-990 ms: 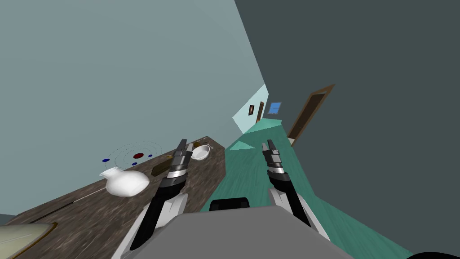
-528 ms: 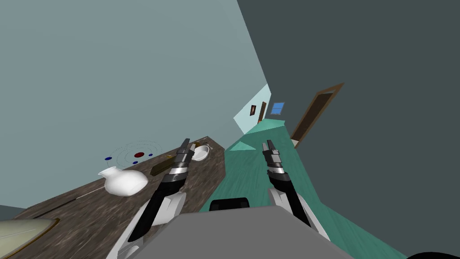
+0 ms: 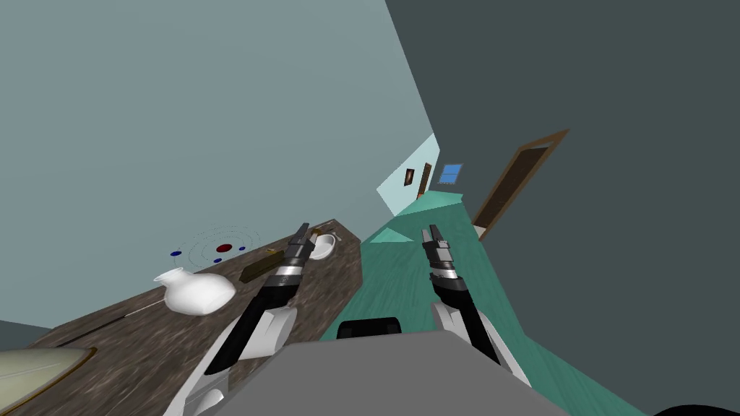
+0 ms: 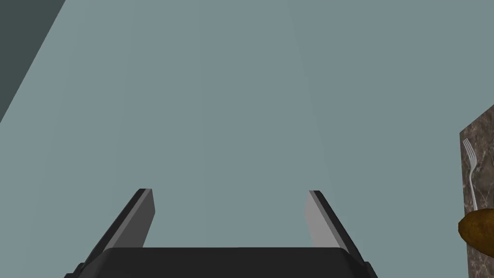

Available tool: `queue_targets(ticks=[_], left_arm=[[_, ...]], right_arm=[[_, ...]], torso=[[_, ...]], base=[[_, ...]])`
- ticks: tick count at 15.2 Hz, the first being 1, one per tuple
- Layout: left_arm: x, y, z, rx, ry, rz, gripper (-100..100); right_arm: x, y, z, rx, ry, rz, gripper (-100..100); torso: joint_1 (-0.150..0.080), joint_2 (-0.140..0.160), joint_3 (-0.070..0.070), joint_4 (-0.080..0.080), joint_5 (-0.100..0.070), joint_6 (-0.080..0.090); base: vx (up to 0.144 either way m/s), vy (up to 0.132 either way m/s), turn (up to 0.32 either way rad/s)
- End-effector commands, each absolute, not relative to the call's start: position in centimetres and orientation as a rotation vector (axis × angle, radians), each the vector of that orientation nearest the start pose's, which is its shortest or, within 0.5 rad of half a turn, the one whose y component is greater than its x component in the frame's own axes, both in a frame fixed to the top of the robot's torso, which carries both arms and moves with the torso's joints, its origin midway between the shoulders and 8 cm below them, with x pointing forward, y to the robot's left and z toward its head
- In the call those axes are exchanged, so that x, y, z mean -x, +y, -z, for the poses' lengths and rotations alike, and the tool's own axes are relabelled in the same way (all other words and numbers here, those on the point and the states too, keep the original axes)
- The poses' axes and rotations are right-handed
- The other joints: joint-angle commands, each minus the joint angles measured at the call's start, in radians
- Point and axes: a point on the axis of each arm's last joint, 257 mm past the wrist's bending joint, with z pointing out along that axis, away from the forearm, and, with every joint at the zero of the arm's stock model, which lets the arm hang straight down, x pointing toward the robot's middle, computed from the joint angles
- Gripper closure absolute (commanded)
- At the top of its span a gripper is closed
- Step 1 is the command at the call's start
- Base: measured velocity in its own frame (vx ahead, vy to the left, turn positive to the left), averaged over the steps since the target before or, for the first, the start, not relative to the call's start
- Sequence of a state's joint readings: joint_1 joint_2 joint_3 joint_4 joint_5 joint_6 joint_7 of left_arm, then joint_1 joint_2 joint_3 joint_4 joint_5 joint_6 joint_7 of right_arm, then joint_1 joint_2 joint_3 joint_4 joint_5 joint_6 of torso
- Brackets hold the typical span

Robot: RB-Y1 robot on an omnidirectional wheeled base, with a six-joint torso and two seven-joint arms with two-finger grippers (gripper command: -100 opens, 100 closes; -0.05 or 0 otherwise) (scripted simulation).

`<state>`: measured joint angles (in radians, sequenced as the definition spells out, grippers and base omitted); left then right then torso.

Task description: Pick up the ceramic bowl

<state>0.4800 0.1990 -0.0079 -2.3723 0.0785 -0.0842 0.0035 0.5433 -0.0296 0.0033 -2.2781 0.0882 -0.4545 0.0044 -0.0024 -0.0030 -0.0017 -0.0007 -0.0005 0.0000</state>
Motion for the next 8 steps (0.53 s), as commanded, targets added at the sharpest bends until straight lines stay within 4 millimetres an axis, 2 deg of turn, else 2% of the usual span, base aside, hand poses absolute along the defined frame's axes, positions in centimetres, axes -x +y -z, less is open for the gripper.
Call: queue_targets(ticks=[1,8], left_arm=[[-39.4,26.7,2.5,0.85,0.988,1.289,-100],[-40.7,27.0,4.7,0.957,1.067,1.299,-100]], right_arm=[[-35.0,-27.2,0.1,-0.649,0.749,-1.21,0],[-35.0,-27.2,0.1,-0.649,0.749,-1.21,0]], torso=[[0.0,0.0,0.0,0.0,0.0,0.0],[0.0,0.0,0.0,0.0,0.0,0.0]], base=[[0.035,-0.045,0.054],[0.033,-0.043,0.048]])
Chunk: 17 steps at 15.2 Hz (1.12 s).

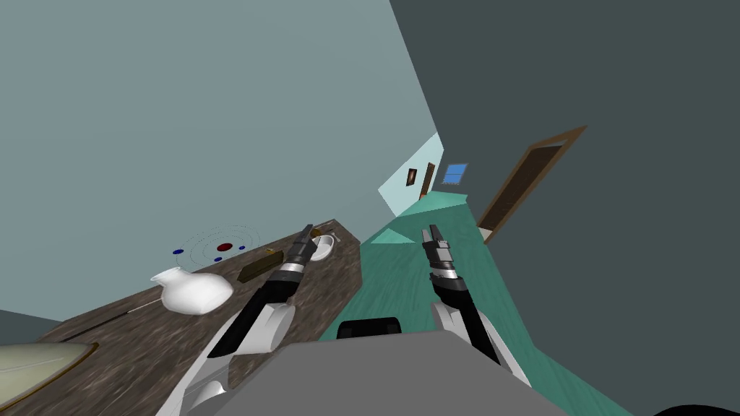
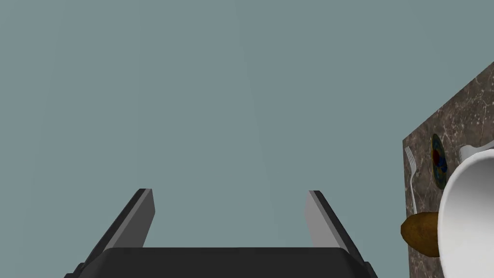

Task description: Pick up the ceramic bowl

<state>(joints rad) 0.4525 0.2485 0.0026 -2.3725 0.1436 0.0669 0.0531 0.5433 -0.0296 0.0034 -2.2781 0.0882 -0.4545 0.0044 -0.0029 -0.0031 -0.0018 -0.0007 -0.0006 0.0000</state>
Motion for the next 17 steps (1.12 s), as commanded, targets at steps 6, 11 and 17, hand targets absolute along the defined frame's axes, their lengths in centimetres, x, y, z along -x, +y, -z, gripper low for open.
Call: queue_targets(ticks=[6,11,17], left_arm=[[-41.6,27.1,6.7,1.054,1.132,1.309,-100],[-42.1,27.4,8.8,1.139,1.196,1.285,-100],[-42.5,27.7,11.0,1.242,1.264,1.274,-100]], right_arm=[[-35.0,-27.2,0.1,-0.649,0.749,-1.21,0],[-35.0,-27.2,0.1,-0.649,0.749,-1.21,0],[-35.0,-27.2,0.1,-0.649,0.749,-1.21,0]], torso=[[0.001,0.0,0.0,0.0,0.0,0.0],[0.001,0.0,0.0,0.0,0.0,0.0],[0.001,0.0,0.0,0.0,0.0,0.0]], base=[[0.035,-0.031,0.03],[0.031,-0.033,0.034],[0.031,-0.028,0.024]])
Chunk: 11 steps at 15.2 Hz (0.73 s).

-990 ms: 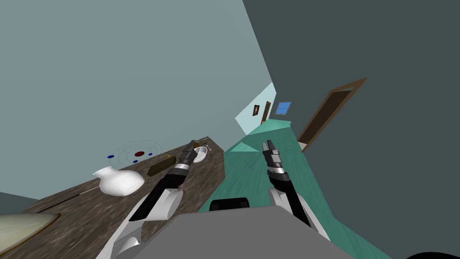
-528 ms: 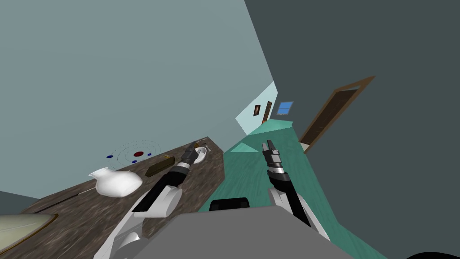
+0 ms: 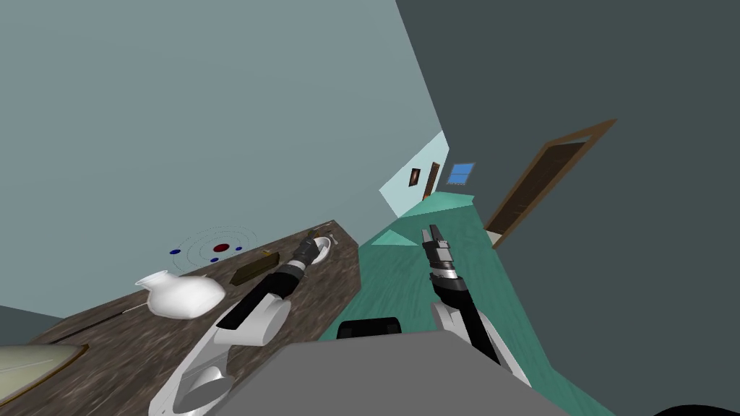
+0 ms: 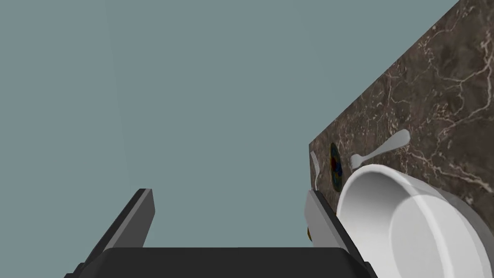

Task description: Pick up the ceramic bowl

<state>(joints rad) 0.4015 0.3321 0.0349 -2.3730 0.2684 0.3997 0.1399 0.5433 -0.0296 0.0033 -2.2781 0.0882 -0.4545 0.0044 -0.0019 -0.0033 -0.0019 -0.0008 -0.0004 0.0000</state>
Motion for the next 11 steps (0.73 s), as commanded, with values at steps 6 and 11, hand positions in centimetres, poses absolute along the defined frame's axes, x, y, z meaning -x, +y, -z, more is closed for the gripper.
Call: queue_targets(ticks=[6,11], left_arm=[[-42.6,28.1,13.4,1.35,1.334,1.245,-100],[-42.3,28.4,15.4,1.429,1.39,1.202,-100]], right_arm=[[-35.0,-27.2,0.1,-0.649,0.749,-1.21,0],[-35.0,-27.2,0.1,-0.649,0.749,-1.21,0]], torso=[[0.001,0.001,0.0,0.0,0.0,0.0],[0.001,0.0,0.0,0.0,0.0,0.0]], base=[[0.028,-0.02,0.013],[0.03,-0.018,0.01]])
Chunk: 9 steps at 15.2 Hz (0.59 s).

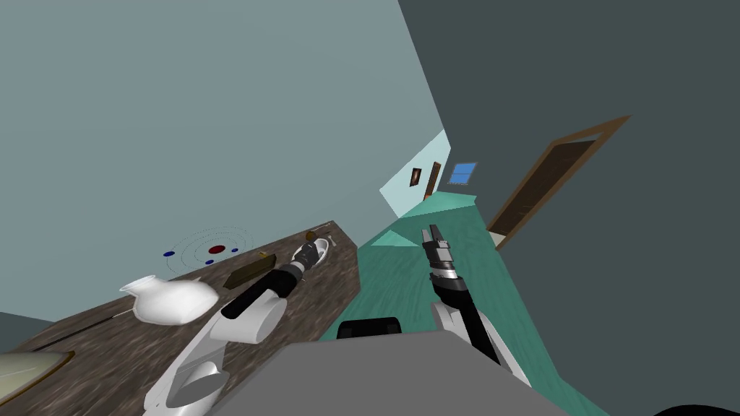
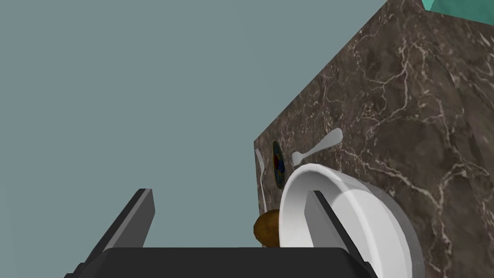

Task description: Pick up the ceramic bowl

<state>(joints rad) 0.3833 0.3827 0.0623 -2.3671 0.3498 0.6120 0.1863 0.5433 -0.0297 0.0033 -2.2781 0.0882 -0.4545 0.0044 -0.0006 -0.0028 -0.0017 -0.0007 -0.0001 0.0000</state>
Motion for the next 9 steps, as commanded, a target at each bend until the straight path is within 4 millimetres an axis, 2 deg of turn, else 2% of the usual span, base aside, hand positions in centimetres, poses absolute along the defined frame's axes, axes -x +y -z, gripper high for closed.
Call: queue_targets(ticks=[1,9], left_arm=[[-42.3,28.4,15.6,1.434,1.394,1.198,-100],[-41.6,29.4,18.6,1.579,1.482,1.127,-100]], right_arm=[[-35.0,-27.2,0.1,-0.649,0.749,-1.21,0],[-35.0,-27.2,0.1,-0.649,0.749,-1.21,0]], torso=[[0.0,0.0,0.0,0.0,0.0,0.0],[0.001,0.0,0.0,0.0,0.0,0.0]], base=[[0.017,-0.007,0.0],[0.025,-0.009,-0.001]])
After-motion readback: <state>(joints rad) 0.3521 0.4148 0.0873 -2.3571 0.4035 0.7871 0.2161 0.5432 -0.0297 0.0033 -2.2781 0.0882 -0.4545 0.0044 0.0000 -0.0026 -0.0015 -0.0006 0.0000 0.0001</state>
